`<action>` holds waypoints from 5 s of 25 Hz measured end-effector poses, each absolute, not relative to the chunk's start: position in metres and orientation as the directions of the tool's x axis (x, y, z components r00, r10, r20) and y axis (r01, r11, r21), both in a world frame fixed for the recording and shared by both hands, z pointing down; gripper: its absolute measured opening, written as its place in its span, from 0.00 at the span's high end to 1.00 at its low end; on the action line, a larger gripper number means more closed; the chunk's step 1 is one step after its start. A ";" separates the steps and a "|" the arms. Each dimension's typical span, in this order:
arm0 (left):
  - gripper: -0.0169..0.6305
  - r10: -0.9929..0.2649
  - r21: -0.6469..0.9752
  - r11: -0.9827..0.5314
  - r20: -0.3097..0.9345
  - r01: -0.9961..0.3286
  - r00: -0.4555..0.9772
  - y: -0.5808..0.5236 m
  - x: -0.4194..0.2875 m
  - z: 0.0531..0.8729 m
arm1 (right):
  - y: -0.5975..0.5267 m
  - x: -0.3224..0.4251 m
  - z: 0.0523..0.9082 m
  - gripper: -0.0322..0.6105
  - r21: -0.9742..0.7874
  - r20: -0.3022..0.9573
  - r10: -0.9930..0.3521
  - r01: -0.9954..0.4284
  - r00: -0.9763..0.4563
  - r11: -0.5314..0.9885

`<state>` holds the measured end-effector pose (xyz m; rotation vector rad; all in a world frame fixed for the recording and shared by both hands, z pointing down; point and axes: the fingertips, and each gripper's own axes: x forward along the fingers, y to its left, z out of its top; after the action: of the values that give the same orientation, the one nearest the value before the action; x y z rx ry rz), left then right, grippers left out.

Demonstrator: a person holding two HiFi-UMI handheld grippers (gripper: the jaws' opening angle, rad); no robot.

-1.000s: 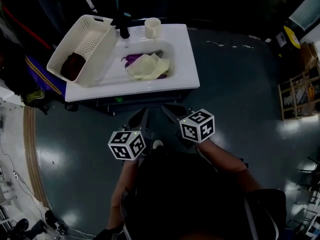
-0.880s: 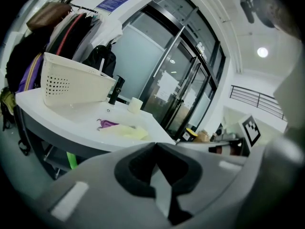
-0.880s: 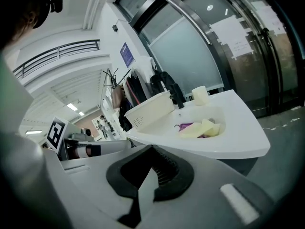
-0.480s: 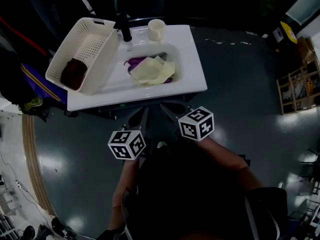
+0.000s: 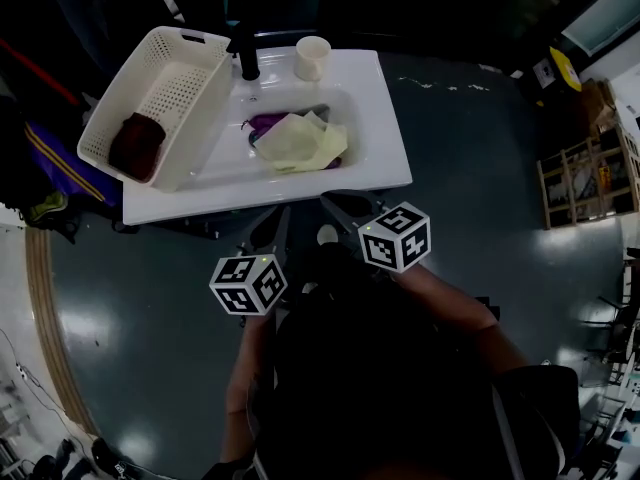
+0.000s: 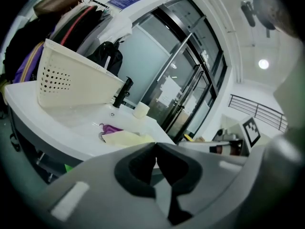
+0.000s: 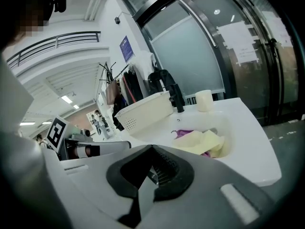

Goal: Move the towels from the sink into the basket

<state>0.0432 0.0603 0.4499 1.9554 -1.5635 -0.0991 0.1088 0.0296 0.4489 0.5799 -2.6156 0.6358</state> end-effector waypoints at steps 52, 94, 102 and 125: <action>0.97 -0.853 0.421 -0.043 0.456 -0.906 0.252 -0.105 0.023 0.473 | -0.141 0.089 0.487 0.88 -0.372 0.472 -0.160 -0.361 -0.867 0.855; 0.97 -0.721 0.420 -0.314 0.477 -0.851 0.502 -0.129 -0.033 0.495 | -0.146 0.081 0.586 0.67 -0.058 0.910 -0.203 -0.595 -0.362 0.802; 0.97 -0.711 0.417 -0.317 0.490 -0.852 0.504 -0.129 -0.034 0.497 | -0.141 0.077 0.594 0.90 -0.069 0.926 -0.165 -0.582 -0.340 0.811; 0.97 -0.755 0.409 -0.284 0.463 -0.867 0.465 -0.123 -0.030 0.488 | -0.152 0.062 0.527 0.94 -0.071 0.811 -0.280 -0.562 -0.513 0.824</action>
<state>-0.0297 -0.1232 0.4885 2.0988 -1.3423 0.2365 0.0622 -0.1516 0.5274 0.6151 -2.1334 0.4116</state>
